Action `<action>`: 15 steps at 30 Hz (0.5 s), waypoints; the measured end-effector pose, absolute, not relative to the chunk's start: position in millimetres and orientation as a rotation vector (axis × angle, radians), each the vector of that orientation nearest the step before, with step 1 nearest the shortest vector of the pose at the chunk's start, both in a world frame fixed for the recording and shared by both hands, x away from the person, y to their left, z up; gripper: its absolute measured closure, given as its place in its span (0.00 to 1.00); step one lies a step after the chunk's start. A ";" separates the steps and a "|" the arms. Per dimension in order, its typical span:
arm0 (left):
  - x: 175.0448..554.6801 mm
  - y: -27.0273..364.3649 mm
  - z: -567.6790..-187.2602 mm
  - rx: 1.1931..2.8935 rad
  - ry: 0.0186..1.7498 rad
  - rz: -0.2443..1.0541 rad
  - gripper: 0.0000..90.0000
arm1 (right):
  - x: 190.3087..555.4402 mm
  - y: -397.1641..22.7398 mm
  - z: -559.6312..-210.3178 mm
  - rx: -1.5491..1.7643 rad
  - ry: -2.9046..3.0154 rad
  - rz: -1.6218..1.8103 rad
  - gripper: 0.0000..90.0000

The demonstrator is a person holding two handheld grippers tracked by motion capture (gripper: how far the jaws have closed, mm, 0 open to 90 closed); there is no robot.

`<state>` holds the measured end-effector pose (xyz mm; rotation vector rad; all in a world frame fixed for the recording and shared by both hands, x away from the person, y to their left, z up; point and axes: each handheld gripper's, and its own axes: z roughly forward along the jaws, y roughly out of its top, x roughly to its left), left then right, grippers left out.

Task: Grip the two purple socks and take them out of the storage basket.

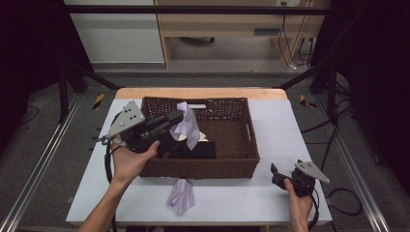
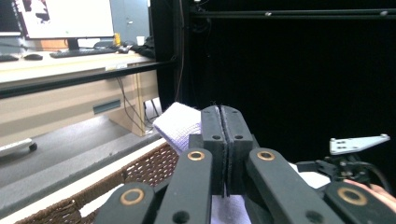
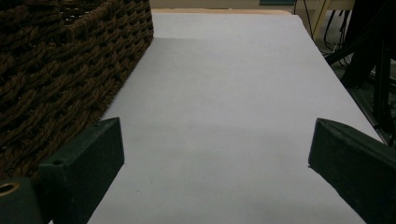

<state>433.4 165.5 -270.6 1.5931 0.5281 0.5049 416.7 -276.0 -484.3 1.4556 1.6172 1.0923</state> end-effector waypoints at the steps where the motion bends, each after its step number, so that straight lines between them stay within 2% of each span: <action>1: 428.8 166.8 -269.7 1.597 0.523 0.499 0.99 | 416.6 -276.0 -484.3 1.458 1.616 1.092 0.04; 9: 398.5 174.1 -275.1 1.633 0.473 0.480 0.99 | 416.7 -276.3 -484.2 1.457 1.621 1.088 0.04; 15: 379.8 179.3 -293.1 1.661 0.466 0.447 0.99 | 416.8 -276.1 -484.3 1.457 1.621 1.090 0.04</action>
